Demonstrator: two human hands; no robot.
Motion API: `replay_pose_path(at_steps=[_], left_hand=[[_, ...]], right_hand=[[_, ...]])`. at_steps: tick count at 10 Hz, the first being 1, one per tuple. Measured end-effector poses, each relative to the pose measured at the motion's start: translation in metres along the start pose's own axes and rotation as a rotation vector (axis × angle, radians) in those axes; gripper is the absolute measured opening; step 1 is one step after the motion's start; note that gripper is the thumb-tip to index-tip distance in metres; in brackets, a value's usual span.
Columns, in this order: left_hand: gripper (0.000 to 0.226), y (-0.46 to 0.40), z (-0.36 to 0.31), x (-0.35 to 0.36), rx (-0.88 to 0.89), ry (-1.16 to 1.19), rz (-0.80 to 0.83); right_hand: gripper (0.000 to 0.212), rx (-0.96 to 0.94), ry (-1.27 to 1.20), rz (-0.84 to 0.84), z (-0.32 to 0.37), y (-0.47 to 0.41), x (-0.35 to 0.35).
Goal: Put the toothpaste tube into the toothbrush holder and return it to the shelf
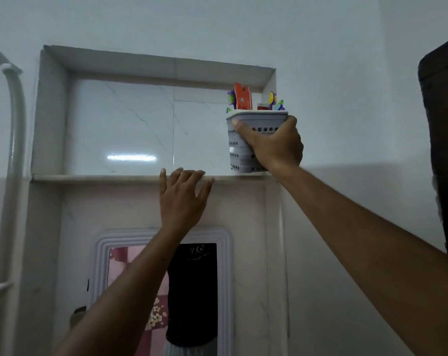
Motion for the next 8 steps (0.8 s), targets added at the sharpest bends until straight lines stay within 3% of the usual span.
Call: replay_pose_path(at_steps=[3,6,7,8], left_hand=[[0.044,-0.001,0.002,0.004,0.026,-0.009,-0.031],[0.044,0.000,0.000,0.004,0.046,0.008,-0.039],[0.046,0.001,0.001,0.005,0.056,0.013,-0.041],[0.047,-0.001,0.002,0.003,0.039,0.019,-0.053]], right_hand=[[0.135,0.000,0.147,0.100,-0.028,-0.008,0.079],[0.129,-0.090,0.343,0.225,-0.060,0.015,0.106],[0.126,-0.127,0.315,0.227,-0.063,0.015,0.101],[0.116,-0.174,0.260,0.021,-0.070,0.022,0.093]])
Point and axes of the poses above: each hand's wrist, its own y-axis away from the middle knuckle, its own x-axis out of the palm, z = x × y, the point moved 3 cm from there along -y, towards the middle knuckle, and after that the axes turned 11 degrees about y, right-handed, at the moved point
